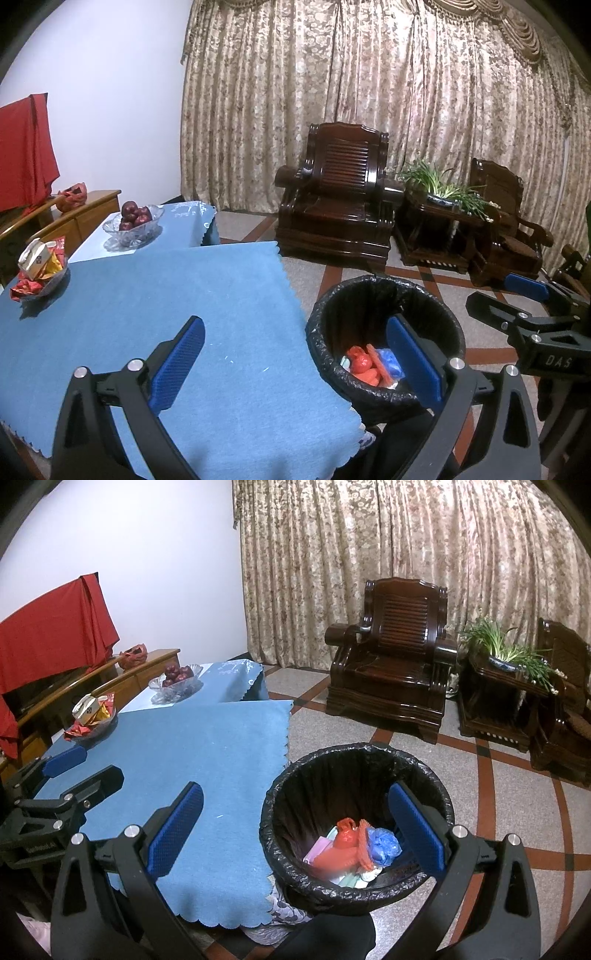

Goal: Collect trash

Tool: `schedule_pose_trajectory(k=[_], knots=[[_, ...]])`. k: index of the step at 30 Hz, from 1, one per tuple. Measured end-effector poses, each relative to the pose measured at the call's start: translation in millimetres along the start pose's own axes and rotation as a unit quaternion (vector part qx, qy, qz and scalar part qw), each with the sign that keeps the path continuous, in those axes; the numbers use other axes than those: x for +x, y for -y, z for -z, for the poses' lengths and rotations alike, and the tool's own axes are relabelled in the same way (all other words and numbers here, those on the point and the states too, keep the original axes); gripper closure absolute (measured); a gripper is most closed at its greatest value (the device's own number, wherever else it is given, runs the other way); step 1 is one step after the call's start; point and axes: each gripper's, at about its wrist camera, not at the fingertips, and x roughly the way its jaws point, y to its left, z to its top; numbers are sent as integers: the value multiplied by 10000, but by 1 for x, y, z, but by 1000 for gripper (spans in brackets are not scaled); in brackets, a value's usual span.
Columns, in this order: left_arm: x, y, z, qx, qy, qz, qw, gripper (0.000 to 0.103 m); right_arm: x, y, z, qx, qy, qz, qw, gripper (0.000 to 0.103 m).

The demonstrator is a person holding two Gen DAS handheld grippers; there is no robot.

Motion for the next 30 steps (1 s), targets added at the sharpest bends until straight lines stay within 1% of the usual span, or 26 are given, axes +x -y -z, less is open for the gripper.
schedule_pose_trajectory(k=[13, 30], knots=[[4, -5, 7, -19, -33, -9, 10000, 6, 2, 0, 0, -13, -19, -4, 10000, 5], [3, -5, 4, -15, -45, -2, 10000, 6, 2, -1, 0, -11, -25, -1, 10000, 5]])
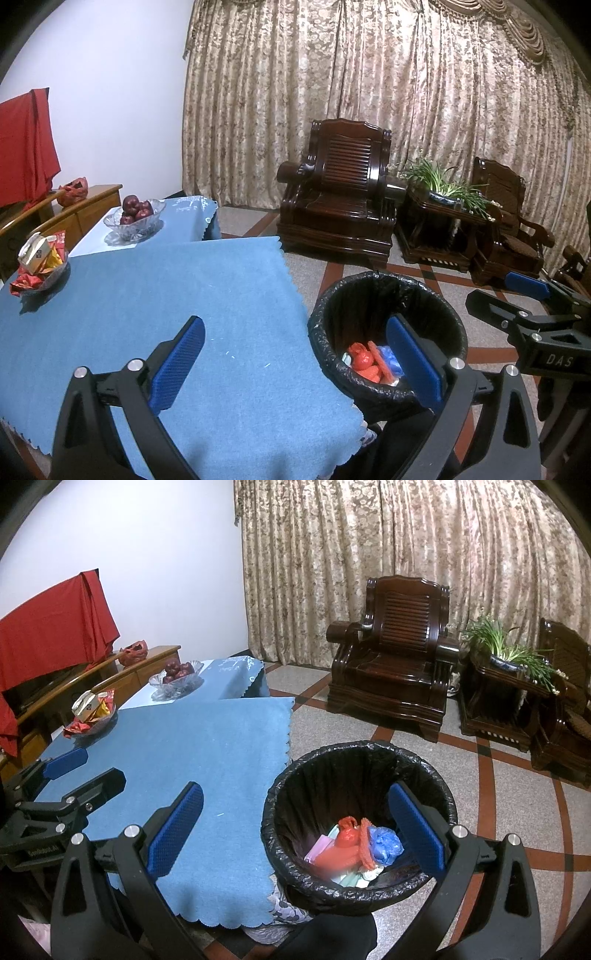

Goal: Collect trash

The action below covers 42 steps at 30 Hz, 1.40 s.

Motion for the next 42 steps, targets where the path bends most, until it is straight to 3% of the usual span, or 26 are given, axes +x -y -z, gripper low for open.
schedule_pose_trajectory(k=[42], knots=[[3, -8, 15, -11, -60, -14, 10000, 6, 5, -8, 3, -17, -28, -2, 10000, 5]])
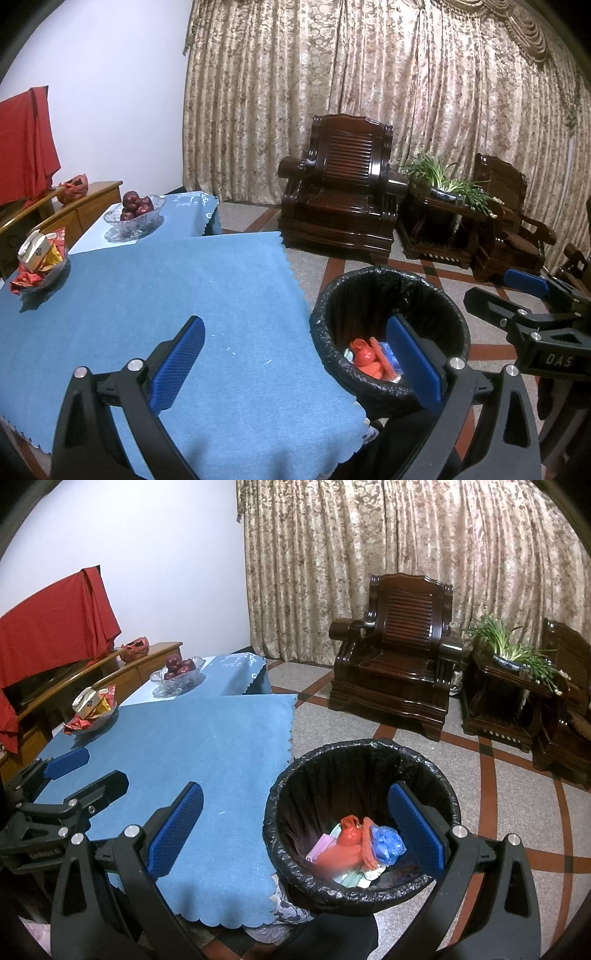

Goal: Collect trash

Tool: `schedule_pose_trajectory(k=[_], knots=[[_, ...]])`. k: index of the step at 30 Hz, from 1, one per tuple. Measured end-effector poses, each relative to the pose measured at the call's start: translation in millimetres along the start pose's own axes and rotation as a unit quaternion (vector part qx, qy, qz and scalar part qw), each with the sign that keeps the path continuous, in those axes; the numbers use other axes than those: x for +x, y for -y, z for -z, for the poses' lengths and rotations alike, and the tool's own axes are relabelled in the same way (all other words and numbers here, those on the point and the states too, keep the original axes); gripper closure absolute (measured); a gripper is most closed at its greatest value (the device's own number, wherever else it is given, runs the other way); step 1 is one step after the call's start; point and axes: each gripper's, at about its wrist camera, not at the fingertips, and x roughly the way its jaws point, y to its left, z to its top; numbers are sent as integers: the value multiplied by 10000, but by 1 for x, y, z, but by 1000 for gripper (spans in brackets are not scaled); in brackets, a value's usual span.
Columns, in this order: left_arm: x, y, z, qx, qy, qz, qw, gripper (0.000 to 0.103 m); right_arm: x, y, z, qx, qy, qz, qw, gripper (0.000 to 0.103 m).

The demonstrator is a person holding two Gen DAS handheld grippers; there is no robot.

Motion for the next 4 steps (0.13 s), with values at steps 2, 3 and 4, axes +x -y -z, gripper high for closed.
schedule_pose_trajectory(k=[2, 3, 4], knots=[[0, 0, -1, 3, -3, 2, 10000, 6, 0, -1, 2, -3, 1, -5, 10000, 5], [0, 0, 0, 5, -5, 2, 10000, 6, 1, -1, 1, 1, -2, -3, 10000, 5], [0, 0, -1, 4, -4, 3, 10000, 6, 1, -1, 1, -1, -1, -2, 10000, 5]])
